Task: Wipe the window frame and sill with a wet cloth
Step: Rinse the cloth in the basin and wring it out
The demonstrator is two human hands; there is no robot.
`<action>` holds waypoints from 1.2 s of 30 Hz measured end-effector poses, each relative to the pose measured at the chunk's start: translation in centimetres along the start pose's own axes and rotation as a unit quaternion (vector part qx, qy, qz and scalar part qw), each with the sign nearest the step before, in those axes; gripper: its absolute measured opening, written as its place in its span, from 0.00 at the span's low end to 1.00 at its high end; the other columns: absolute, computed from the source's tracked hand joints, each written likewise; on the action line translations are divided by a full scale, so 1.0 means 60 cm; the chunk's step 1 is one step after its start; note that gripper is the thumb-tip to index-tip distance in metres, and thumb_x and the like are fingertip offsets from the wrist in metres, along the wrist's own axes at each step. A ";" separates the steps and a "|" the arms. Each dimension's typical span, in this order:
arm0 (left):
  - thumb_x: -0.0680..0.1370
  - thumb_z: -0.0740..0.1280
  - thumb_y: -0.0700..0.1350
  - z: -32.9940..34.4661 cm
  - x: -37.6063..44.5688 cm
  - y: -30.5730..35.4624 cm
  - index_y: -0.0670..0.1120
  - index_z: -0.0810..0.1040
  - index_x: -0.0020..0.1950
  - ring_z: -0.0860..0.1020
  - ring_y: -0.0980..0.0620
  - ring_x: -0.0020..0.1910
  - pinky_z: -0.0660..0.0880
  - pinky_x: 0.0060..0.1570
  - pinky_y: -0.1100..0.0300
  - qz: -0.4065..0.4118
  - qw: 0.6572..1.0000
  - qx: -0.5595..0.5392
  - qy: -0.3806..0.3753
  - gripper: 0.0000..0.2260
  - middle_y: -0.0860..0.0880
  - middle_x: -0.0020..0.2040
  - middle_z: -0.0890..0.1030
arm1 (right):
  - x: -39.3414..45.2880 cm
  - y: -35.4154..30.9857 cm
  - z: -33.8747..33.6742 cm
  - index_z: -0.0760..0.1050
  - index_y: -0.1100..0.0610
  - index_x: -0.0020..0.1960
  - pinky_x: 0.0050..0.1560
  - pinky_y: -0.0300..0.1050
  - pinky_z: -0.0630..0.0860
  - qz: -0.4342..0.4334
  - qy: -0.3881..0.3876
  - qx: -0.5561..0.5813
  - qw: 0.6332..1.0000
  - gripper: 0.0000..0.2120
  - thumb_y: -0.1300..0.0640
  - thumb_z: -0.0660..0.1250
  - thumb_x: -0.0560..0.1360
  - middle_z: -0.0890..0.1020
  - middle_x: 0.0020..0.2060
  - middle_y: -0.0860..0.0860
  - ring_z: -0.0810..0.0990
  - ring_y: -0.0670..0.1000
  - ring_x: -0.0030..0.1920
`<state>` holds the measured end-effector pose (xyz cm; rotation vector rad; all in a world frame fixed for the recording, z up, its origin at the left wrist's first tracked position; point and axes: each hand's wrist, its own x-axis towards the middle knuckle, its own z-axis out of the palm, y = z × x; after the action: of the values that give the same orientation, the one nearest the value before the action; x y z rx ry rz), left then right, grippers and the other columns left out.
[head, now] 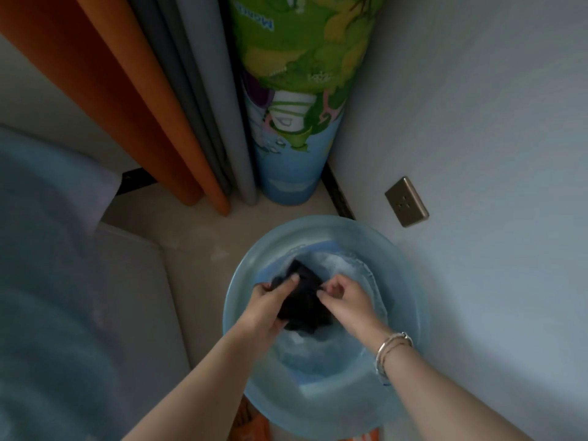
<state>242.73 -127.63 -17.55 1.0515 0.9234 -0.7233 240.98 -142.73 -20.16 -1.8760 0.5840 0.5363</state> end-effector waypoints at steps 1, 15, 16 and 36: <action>0.75 0.69 0.38 0.000 -0.004 0.003 0.35 0.70 0.58 0.81 0.41 0.47 0.81 0.38 0.56 -0.005 1.000 0.008 -0.016 0.14 0.36 0.52 0.79 | -0.002 -0.009 0.001 0.72 0.50 0.43 0.38 0.31 0.70 0.004 -0.031 0.033 0.999 0.08 0.60 0.70 0.72 0.76 0.38 0.46 0.74 0.44 0.37; 0.72 0.60 0.31 -0.019 -0.045 -0.007 0.44 0.67 0.38 0.68 0.55 0.31 0.65 0.26 0.70 0.281 0.874 0.343 0.199 0.09 0.51 0.33 0.71 | -0.048 -0.002 -0.037 0.64 0.60 0.61 0.37 0.46 0.66 0.039 0.138 -0.406 0.903 0.12 0.63 0.55 0.78 0.77 0.53 0.56 0.80 0.59 0.49; 0.73 0.59 0.31 -0.022 -0.048 -0.009 0.45 0.68 0.41 0.69 0.55 0.32 0.65 0.28 0.68 0.286 0.861 0.368 0.204 0.08 0.50 0.35 0.72 | -0.051 0.001 -0.041 0.63 0.59 0.61 0.37 0.46 0.67 0.043 0.125 -0.434 0.891 0.13 0.65 0.56 0.77 0.75 0.54 0.56 0.80 0.58 0.49; 0.75 0.67 0.41 -0.004 -0.032 -0.037 0.44 0.65 0.35 0.69 0.50 0.31 0.69 0.30 0.59 0.194 0.916 0.324 0.138 0.13 0.47 0.30 0.69 | -0.056 0.028 -0.034 0.58 0.54 0.69 0.38 0.45 0.70 0.024 0.056 -0.376 0.925 0.27 0.69 0.59 0.72 0.77 0.49 0.54 0.78 0.56 0.45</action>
<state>239.90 -128.06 -16.77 1.9040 0.6788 -0.5574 237.54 -144.71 -18.62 -2.6379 0.5380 0.7600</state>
